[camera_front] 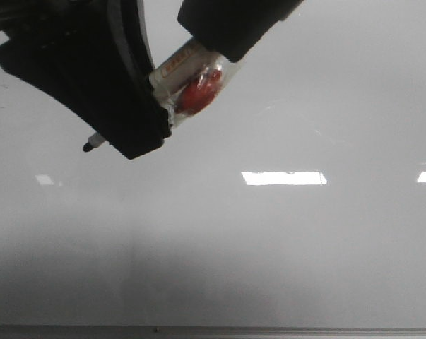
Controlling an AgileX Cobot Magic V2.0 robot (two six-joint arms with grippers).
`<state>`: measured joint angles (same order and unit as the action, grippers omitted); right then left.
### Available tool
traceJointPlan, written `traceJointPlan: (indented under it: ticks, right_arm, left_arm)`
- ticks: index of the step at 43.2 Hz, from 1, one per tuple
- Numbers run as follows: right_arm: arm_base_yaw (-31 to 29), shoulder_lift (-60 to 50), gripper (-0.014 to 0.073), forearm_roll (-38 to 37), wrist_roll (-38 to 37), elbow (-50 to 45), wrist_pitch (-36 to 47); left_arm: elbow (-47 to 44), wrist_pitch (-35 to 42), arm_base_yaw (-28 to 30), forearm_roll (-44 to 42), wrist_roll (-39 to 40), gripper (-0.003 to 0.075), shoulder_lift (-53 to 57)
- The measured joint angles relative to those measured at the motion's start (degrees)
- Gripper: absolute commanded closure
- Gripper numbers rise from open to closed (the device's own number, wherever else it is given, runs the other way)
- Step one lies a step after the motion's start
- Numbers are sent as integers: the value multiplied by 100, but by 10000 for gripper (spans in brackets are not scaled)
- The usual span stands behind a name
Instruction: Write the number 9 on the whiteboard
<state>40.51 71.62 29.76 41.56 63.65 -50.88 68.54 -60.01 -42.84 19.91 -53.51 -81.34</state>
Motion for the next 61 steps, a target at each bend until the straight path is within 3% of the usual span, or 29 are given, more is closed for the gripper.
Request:
traceJointPlan:
  ticks: [3, 12, 19, 24, 34, 47, 61]
  right_arm:
    - [-76, 0, 661, 29, 0, 0, -77]
    - [-691, -89, 661, 53, 0, -180, -278]
    - [-1264, -442, 661, 53, -24, -644, -69]
    - [-1541, -661, 661, 53, -194, -1018, 450]
    - [-1606, -708, 661, 67, -465, -1630, 1494]
    - [-1606, -516, 661, 248, -467, -1710, 1973]
    - [-1606, 172, 661, 497, -478, -1121, 2682]
  left_arm:
    - [0, 94, 0, 8, 202, 241, 0]
    - [47, 132, 121, 45, 575, 281, 63]
    - [-73, 166, 618, 67, 937, 310, 440]
    - [-486, 205, 1145, 119, 1110, 412, 889]
    - [-1678, 664, 2034, 546, 1155, 737, 2063]
    - [-2931, 1878, 2095, 770, 1155, 739, 3711]
    - [-3137, 2386, 2104, 819, 1155, 739, 4156]
